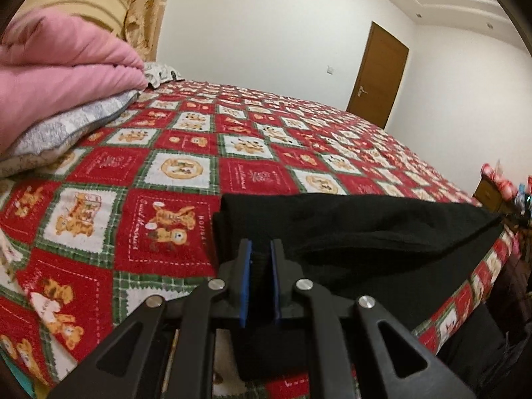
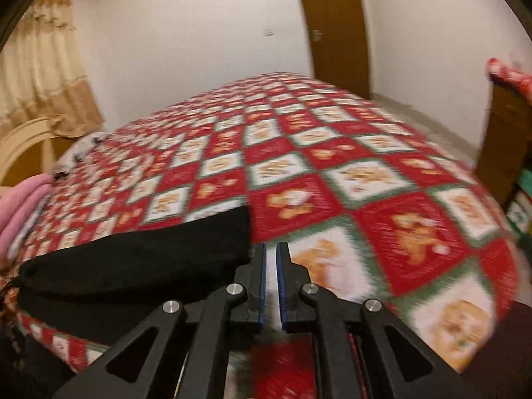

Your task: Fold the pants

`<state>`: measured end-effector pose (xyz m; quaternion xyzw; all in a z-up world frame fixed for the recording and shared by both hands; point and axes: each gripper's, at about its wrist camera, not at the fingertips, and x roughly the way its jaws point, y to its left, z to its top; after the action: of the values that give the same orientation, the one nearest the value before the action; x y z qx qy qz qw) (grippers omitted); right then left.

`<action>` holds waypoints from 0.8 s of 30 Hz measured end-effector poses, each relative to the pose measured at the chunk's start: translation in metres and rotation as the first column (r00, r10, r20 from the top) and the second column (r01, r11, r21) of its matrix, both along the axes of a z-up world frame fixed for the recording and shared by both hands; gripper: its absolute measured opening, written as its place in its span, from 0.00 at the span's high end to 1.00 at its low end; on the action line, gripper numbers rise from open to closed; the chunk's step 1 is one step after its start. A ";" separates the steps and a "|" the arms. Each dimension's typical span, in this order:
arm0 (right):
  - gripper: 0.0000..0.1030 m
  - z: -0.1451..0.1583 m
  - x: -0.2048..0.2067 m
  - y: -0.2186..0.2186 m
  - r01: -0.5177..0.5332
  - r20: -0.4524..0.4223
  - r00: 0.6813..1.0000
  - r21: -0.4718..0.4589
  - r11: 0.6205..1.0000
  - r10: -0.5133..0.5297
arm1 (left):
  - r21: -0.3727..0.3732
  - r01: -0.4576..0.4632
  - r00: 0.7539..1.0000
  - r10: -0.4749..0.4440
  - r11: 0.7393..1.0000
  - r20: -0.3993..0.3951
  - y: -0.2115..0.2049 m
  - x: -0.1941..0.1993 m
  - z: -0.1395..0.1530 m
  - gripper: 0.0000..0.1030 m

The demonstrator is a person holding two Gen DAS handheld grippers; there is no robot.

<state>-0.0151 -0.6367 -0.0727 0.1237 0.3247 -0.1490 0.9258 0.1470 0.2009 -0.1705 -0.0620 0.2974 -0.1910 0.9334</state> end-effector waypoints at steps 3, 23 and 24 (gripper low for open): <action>0.66 0.017 -0.022 -0.003 0.086 0.026 0.996 -0.014 0.996 -0.086 | 0.027 0.012 1.000 -0.013 1.000 0.021 0.000 -0.008 0.002 0.88; 0.38 -0.064 0.081 0.386 -0.678 -0.328 0.733 -0.416 0.605 0.596 | 0.141 -0.029 0.994 0.014 0.990 0.110 0.000 -0.038 0.008 0.80; 0.38 -0.069 0.082 0.391 -0.688 -0.337 0.724 -0.416 0.595 0.602 | 0.147 -0.030 0.994 0.015 0.989 0.105 0.002 -0.040 0.008 0.80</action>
<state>0.0672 -0.2461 -0.1414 -0.2666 0.3685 0.1067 0.8842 0.1073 0.2025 -0.1628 0.0144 0.2611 -0.1607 0.9517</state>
